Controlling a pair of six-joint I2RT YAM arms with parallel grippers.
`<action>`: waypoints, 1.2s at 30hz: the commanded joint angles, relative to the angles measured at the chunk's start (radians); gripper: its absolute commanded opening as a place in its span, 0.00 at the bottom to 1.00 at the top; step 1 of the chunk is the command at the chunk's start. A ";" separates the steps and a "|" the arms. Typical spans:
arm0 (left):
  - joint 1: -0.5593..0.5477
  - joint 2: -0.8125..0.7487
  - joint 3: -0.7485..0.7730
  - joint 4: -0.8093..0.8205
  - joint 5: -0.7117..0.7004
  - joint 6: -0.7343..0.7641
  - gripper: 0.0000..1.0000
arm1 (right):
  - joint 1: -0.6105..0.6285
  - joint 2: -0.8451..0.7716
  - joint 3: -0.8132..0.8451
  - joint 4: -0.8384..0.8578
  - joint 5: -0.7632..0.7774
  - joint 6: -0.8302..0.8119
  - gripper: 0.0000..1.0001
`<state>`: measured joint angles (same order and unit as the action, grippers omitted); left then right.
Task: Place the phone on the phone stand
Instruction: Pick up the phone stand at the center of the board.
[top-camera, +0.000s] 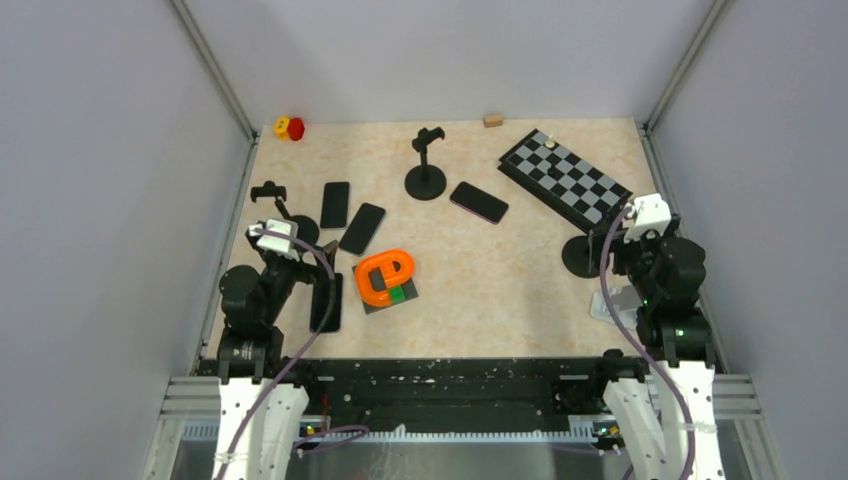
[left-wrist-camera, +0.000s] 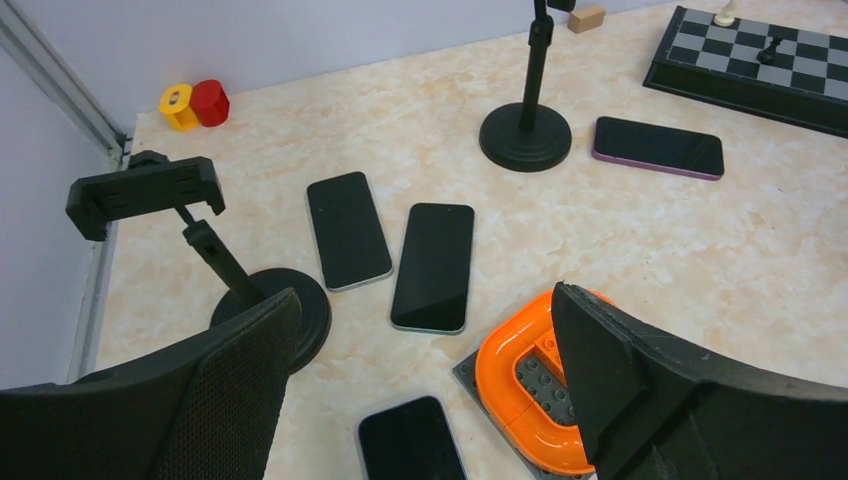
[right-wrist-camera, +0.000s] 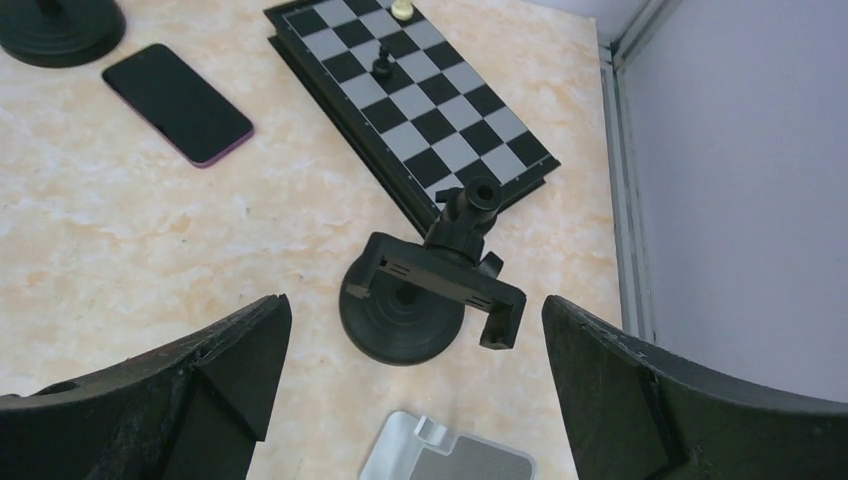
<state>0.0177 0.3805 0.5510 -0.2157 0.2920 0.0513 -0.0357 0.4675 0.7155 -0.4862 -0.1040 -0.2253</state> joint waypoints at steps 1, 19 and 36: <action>0.005 0.024 0.050 -0.022 0.066 0.000 0.99 | 0.007 0.089 0.110 -0.032 0.097 -0.019 0.99; 0.006 0.024 0.029 -0.031 0.171 0.031 0.99 | 0.007 0.153 0.250 -0.367 -0.107 -0.248 0.95; 0.005 0.024 0.034 -0.085 0.298 0.099 0.99 | 0.007 0.199 0.215 -0.277 0.204 -0.294 0.85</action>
<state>0.0181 0.4038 0.5606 -0.3134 0.5453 0.1261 -0.0357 0.6151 0.9241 -0.8215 -0.0731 -0.4835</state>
